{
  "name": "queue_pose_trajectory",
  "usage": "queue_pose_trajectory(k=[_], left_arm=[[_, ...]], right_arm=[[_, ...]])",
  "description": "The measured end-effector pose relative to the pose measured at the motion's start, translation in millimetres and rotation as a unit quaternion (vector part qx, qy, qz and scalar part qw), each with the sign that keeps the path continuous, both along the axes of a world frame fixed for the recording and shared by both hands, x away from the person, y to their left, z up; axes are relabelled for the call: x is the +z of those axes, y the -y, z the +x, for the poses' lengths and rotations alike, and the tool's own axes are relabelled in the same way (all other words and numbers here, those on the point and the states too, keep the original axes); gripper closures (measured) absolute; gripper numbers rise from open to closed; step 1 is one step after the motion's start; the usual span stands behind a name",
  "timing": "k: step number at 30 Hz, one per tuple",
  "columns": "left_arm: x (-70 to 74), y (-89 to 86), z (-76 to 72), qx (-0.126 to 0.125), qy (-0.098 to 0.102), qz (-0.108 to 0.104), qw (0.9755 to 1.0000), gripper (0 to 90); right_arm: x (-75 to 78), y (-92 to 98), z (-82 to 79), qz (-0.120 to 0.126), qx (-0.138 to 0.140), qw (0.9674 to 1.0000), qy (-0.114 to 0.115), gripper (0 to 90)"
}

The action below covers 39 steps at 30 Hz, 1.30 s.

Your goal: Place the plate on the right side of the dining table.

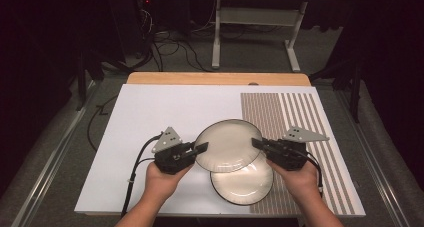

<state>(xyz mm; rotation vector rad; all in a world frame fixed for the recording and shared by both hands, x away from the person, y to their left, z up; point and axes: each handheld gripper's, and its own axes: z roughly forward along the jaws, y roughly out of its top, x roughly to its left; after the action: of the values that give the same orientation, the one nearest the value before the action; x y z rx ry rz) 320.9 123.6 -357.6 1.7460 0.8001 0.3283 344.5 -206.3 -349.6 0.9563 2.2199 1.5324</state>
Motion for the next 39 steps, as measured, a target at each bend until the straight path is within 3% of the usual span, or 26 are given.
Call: queue_pose_trajectory(k=[12,23,28,36,39], left_arm=[[10.7,57.2,31.6,-0.032,0.000,0.007,0.9995,79.3],[11.4,111.0,59.8,-0.062,-0.004,0.018,0.9979,78.8],[10.4,127.3,67.8,-0.067,-0.008,0.019,0.9975,78.5],[6.3,155.1,84.9,-0.076,-0.021,0.027,0.9965,77.9],[-0.5,165.5,94.2,-0.077,-0.038,0.027,0.9960,77.2]], right_arm=[[15.0,56.2,1.8,0.004,-0.053,0.9984,0.019,85.9],[17.6,104.8,1.7,-0.003,-0.103,0.9944,0.023,85.9],[16.3,118.9,2.1,-0.004,-0.119,0.9926,0.024,85.9],[9.3,143.2,5.9,0.001,-0.145,0.9894,0.009,85.9],[4.0,151.7,9.3,-0.001,-0.156,0.9878,0.000,86.2]])
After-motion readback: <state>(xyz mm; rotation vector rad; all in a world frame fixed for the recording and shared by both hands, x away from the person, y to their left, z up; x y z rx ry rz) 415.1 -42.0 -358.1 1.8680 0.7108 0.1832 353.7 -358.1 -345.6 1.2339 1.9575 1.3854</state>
